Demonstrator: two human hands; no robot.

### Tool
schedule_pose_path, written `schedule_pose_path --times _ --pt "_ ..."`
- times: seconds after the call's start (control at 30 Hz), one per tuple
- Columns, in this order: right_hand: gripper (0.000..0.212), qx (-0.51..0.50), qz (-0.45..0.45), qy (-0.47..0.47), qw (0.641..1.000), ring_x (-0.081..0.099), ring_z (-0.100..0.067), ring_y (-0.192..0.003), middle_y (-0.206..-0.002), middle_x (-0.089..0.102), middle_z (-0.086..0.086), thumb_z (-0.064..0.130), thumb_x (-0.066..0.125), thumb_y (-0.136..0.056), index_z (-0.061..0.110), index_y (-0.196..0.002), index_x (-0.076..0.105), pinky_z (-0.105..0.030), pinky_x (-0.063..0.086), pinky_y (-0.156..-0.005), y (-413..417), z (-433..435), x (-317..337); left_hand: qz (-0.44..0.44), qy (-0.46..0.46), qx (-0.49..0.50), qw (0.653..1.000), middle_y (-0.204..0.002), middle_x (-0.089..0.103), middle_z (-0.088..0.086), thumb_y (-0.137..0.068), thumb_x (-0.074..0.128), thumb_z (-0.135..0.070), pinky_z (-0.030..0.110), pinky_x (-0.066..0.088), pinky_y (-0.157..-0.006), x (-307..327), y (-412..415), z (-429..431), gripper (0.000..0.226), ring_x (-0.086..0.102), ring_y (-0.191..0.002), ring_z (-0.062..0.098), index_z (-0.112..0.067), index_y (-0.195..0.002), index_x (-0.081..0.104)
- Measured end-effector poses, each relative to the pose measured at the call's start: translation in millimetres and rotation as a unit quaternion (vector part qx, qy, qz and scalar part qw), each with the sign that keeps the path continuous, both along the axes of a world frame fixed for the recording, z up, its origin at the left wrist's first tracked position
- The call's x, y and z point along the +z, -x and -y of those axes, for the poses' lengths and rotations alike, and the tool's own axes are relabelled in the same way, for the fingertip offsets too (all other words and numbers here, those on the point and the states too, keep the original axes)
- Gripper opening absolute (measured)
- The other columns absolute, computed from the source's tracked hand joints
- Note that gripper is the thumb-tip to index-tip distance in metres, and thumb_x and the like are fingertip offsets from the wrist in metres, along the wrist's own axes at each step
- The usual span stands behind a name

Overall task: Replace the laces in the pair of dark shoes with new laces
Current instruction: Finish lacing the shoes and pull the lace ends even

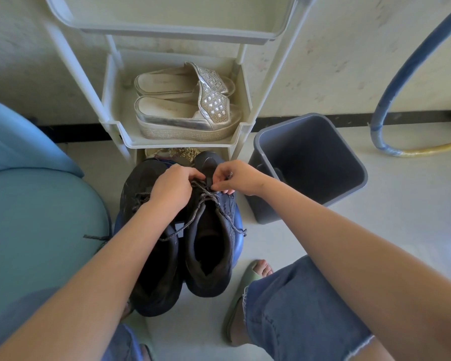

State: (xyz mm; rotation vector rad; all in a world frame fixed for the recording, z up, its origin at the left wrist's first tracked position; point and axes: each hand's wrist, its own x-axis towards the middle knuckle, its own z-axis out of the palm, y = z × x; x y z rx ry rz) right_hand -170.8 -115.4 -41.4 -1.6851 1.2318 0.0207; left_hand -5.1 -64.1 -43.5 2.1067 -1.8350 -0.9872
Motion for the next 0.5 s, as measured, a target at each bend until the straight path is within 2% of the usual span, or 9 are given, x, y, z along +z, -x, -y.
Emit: schedule_pose_path --times 0.17,0.3,0.37,0.43,0.5 --pt "0.004 -0.036 0.017 -0.005 0.999 0.062 -0.02 -0.072 -0.094 0.058 -0.011 0.006 0.05 -0.097 0.007 -0.093 0.049 -0.028 0.054 -0.072 -0.5 -0.8 1.6 0.005 0.019 0.009 1.0 -0.116 0.062 0.001 -0.084 0.039 0.009 0.038 0.048 -0.087 -1.3 -2.6 -1.1 0.057 0.059 -0.102 0.021 -0.033 -0.108 0.067" --pt "0.007 -0.105 0.041 -0.064 0.992 0.061 -0.018 -0.068 -0.099 0.062 -0.011 0.003 0.044 -0.098 0.007 -0.094 0.047 -0.029 0.055 -0.075 2.1 -0.1 2.1 0.003 0.016 0.008 1.0 -0.116 0.061 0.001 -0.083 0.038 0.01 0.039 0.049 -0.087 -1.6 -2.7 -0.2 0.058 0.059 -0.1 0.021 -0.032 -0.108 0.068" --pt "0.006 -0.093 0.047 -0.066 0.992 0.061 -0.017 -0.07 -0.1 0.061 -0.01 0.008 0.047 -0.099 0.006 -0.104 0.048 -0.026 0.054 -0.073 2.7 0.2 2.7 -0.002 0.015 0.004 1.0 -0.116 0.061 0.003 -0.086 0.038 0.008 0.041 0.049 -0.088 -3.3 -2.8 0.3 0.054 0.059 -0.1 0.023 -0.031 -0.107 0.068" --pt "0.021 -0.065 0.049 -0.055 0.995 0.061 -0.018 -0.073 -0.095 0.061 -0.007 0.017 0.056 -0.096 0.005 -0.112 0.052 -0.026 0.053 -0.072 2.2 0.1 3.2 -0.002 0.022 0.003 1.0 -0.116 0.059 0.006 -0.092 0.041 0.002 0.042 0.048 -0.089 -4.8 -2.5 0.9 0.043 0.059 -0.101 0.025 -0.029 -0.107 0.068" --pt "0.023 -0.031 0.026 -0.025 0.999 0.06 -0.019 -0.077 -0.09 0.062 -0.008 0.019 0.063 -0.092 0.002 -0.108 0.061 -0.03 0.053 -0.076 0.3 -1.5 3.1 0.004 0.034 0.001 0.999 -0.116 0.058 0.008 -0.096 0.046 -0.008 0.041 0.047 -0.09 -5.2 -0.9 1.3 0.032 0.059 -0.102 0.027 -0.027 -0.107 0.069"
